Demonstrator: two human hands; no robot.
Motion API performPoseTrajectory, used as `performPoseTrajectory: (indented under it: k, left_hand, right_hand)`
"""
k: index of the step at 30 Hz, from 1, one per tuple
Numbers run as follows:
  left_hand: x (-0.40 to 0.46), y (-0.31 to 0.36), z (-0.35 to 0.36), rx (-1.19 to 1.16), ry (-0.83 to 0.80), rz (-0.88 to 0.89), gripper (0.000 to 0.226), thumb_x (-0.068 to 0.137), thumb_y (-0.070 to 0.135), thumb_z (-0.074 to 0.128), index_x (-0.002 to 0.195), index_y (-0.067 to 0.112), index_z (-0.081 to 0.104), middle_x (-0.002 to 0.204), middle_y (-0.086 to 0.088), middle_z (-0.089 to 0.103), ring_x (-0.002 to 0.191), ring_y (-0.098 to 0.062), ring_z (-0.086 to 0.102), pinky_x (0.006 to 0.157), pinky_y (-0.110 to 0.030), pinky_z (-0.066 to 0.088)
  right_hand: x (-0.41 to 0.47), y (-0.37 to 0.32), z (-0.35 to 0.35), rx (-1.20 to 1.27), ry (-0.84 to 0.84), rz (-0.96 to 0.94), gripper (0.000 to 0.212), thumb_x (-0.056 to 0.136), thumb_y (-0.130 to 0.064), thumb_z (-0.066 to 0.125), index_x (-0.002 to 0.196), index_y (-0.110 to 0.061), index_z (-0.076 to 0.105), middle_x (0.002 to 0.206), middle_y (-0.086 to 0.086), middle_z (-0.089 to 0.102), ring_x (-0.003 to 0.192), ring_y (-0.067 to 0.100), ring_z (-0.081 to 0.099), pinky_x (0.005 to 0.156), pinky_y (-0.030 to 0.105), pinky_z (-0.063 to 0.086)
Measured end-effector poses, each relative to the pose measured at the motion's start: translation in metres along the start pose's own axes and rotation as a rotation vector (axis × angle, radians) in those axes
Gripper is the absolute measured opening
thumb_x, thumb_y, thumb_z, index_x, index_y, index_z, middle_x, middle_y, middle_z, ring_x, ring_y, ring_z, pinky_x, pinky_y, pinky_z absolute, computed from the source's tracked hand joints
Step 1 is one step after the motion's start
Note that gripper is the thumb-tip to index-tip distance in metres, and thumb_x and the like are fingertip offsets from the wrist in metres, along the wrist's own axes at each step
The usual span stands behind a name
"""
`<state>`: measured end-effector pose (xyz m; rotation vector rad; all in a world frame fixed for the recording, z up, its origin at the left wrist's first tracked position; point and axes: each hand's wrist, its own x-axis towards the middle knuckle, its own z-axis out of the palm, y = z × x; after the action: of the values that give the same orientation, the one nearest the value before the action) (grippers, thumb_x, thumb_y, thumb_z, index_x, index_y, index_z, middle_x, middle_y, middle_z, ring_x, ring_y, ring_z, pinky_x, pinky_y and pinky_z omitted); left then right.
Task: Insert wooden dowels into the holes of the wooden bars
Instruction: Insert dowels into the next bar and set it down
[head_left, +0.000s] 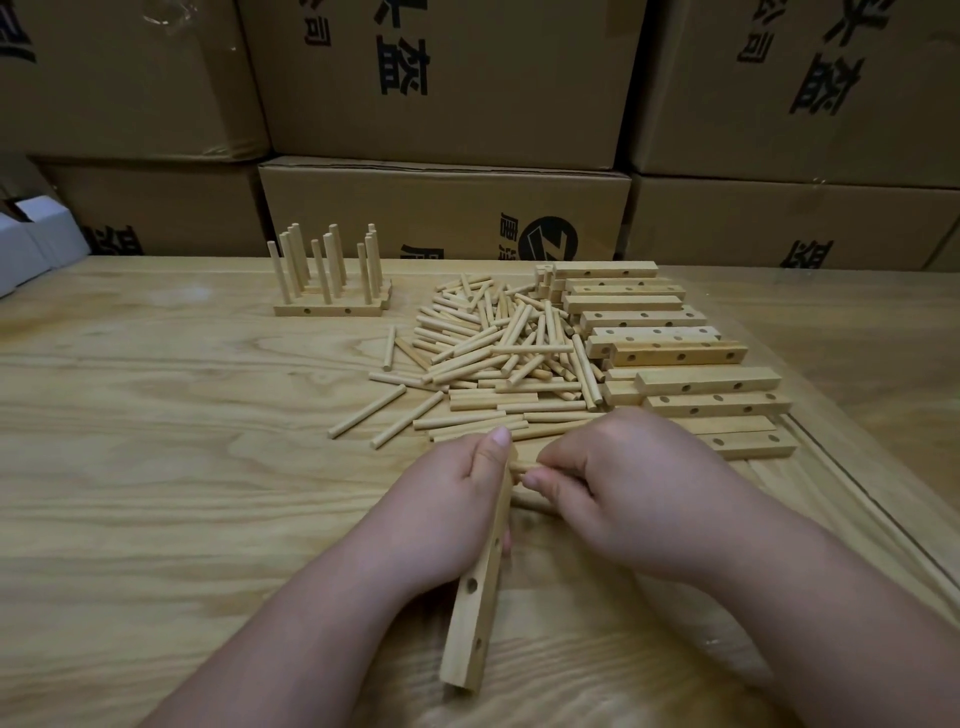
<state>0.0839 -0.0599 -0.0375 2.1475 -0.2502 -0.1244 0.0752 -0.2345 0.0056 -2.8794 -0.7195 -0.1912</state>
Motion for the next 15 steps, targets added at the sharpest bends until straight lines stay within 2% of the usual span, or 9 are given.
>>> performPoseTrajectory:
  k: [6, 9, 12, 15]
  left_hand:
    - [-0.001, 0.001, -0.001, 0.045, -0.073, 0.034, 0.049, 0.106, 0.05, 0.026, 0.078, 0.022, 0.055, 0.06, 0.003, 0.07, 0.063, -0.007, 0.066, 0.082, -0.038, 0.051]
    - [0.0, 0.002, 0.002, 0.056, -0.029, 0.02, 0.049, 0.106, 0.05, 0.025, 0.079, 0.022, 0.056, 0.061, 0.003, 0.071, 0.062, -0.005, 0.064, 0.076, -0.035, 0.05]
    - [0.0, 0.002, 0.004, 0.056, -0.014, 0.007, 0.05, 0.106, 0.05, 0.024, 0.079, 0.023, 0.055, 0.061, 0.004, 0.071, 0.06, -0.004, 0.064, 0.068, -0.03, 0.045]
    - [-0.001, 0.002, 0.002, 0.025, -0.03, -0.006, 0.048, 0.106, 0.051, 0.026, 0.078, 0.024, 0.055, 0.06, 0.003, 0.07, 0.057, -0.003, 0.063, 0.067, -0.03, 0.044]
  right_hand:
    - [-0.003, 0.005, -0.006, 0.088, -0.065, 0.009, 0.04, 0.096, -0.047, 0.052, 0.064, -0.025, 0.056, 0.052, -0.004, 0.05, 0.054, 0.011, 0.048, 0.054, 0.036, 0.045]
    - [-0.002, -0.003, -0.005, 0.015, -0.042, 0.036, 0.04, 0.097, -0.048, 0.048, 0.068, -0.023, 0.058, 0.058, -0.006, 0.052, 0.058, 0.01, 0.05, 0.057, 0.034, 0.048]
    - [-0.001, -0.01, -0.003, -0.062, -0.025, 0.051, 0.04, 0.097, -0.049, 0.045, 0.07, -0.022, 0.056, 0.064, -0.005, 0.054, 0.065, 0.017, 0.054, 0.06, 0.033, 0.049]
    - [0.0, -0.007, -0.004, -0.026, -0.032, 0.045, 0.04, 0.097, -0.048, 0.047, 0.071, -0.02, 0.061, 0.061, -0.005, 0.053, 0.062, 0.014, 0.053, 0.059, 0.034, 0.05]
